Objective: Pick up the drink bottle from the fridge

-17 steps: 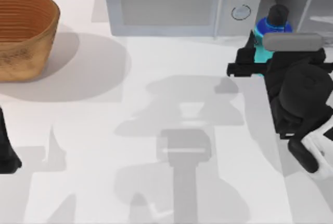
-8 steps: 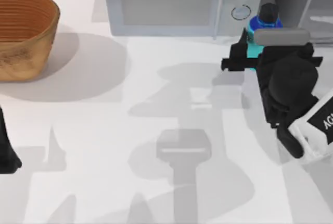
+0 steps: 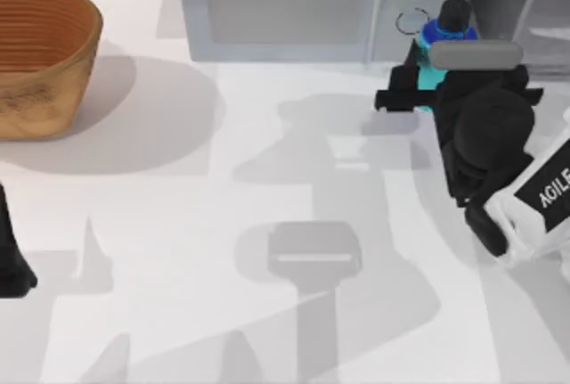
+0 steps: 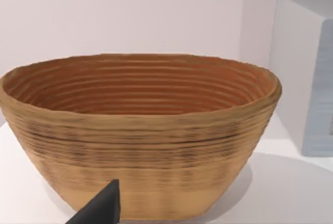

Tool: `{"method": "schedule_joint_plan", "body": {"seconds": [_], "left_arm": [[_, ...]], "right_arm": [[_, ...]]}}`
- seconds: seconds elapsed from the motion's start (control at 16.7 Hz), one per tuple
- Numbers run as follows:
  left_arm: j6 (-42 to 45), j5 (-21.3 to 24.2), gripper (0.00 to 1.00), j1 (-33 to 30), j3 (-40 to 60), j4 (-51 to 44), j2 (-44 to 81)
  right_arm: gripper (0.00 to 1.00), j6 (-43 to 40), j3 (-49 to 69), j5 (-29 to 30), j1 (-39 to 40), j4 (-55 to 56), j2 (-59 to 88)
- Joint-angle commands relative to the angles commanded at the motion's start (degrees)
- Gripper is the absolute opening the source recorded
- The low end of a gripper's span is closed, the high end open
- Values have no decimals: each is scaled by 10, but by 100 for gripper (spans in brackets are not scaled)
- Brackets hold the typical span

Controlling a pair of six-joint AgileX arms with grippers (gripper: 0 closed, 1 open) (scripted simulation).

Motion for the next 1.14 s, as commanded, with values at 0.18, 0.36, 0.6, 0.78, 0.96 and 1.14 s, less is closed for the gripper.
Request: {"method": "schedule_joint_plan", "body": {"seconds": [0.18,0.36,0.6,0.78,0.96,1.14], "left_arm": [[0,0,100,0,0,0,0],[0,0,100,0,0,0,0],[0,0,100,0,0,0,0],[0,0,100,0,0,0,0],[0,0,100,0,0,0,0],[0,0,100,0,0,0,0]], "right_arm": [[23,0,0,0,0,0,0],[45,0,0,0,0,0,0],[75,0,0,0,0,0,0],[98,0,0,0,0,0,0],[100,0,0,0,0,0,0],[100,0,0,0,0,0,0]]}}
